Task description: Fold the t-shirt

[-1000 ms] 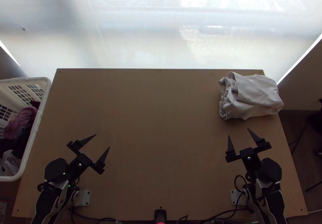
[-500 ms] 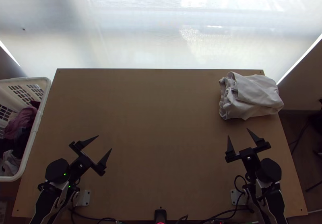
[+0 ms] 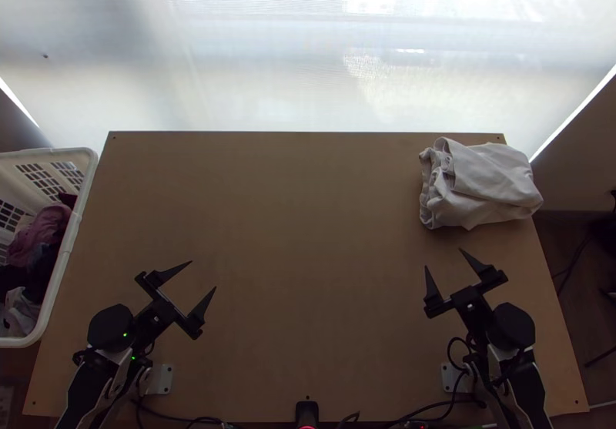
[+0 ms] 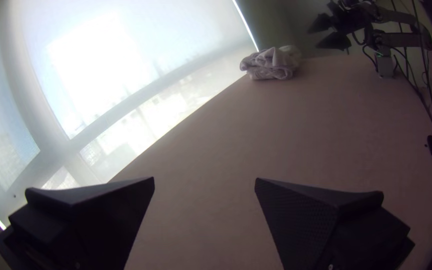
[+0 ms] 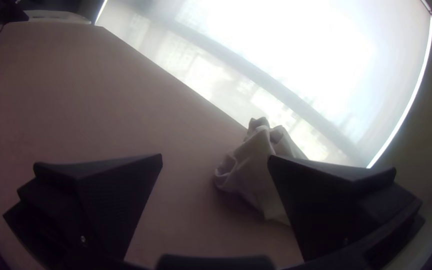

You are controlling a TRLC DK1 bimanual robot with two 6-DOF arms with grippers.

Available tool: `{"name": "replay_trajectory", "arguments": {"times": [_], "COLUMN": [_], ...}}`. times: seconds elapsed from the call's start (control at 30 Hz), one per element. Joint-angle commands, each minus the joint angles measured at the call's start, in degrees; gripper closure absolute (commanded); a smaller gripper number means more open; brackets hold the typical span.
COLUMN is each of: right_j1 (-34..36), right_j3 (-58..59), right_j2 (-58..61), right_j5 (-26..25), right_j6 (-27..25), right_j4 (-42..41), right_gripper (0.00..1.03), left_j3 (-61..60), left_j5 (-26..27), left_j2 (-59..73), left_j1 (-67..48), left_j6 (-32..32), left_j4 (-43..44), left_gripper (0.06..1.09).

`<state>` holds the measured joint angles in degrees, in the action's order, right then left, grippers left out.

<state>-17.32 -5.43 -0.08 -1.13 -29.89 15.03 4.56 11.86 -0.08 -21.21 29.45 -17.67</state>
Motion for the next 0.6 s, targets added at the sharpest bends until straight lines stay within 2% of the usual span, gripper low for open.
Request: {"name": "replay_trajectory", "arguments": {"times": [0.0, 0.2, 0.33, 0.47, 0.57], "right_j1": [-1.57, 0.53, 0.71, 2.64, 4.40], "right_j3": [-0.02, 0.07, 0.07, 0.07, 0.16], "right_j2": [-0.10, 0.08, 0.08, 0.16, 0.43], "right_j5": [3.15, 4.90, 6.05, 6.05, 6.22], "right_j6": [0.01, 0.71, 1.68, 1.76, 1.85], "right_j4": [0.88, 1.58, 1.58, 1.76, 2.02], "right_gripper": [0.05, 0.05, 0.05, 0.05, 0.05], "left_j3": [0.01, 0.01, 0.10, 0.10, 0.10], "left_j5": [0.01, 0.01, 2.91, 3.08, 2.47], "left_j2": [-0.01, -0.01, -0.01, -0.01, -0.10], "left_j1": [-0.23, -0.23, -2.25, -5.16, -5.07], "left_j6": [0.08, 0.17, -0.18, -0.27, 3.42], "left_j4": [0.01, 0.01, -0.26, -0.70, 0.09], "left_gripper": [0.11, 0.11, 0.11, 0.11, 0.11]}}
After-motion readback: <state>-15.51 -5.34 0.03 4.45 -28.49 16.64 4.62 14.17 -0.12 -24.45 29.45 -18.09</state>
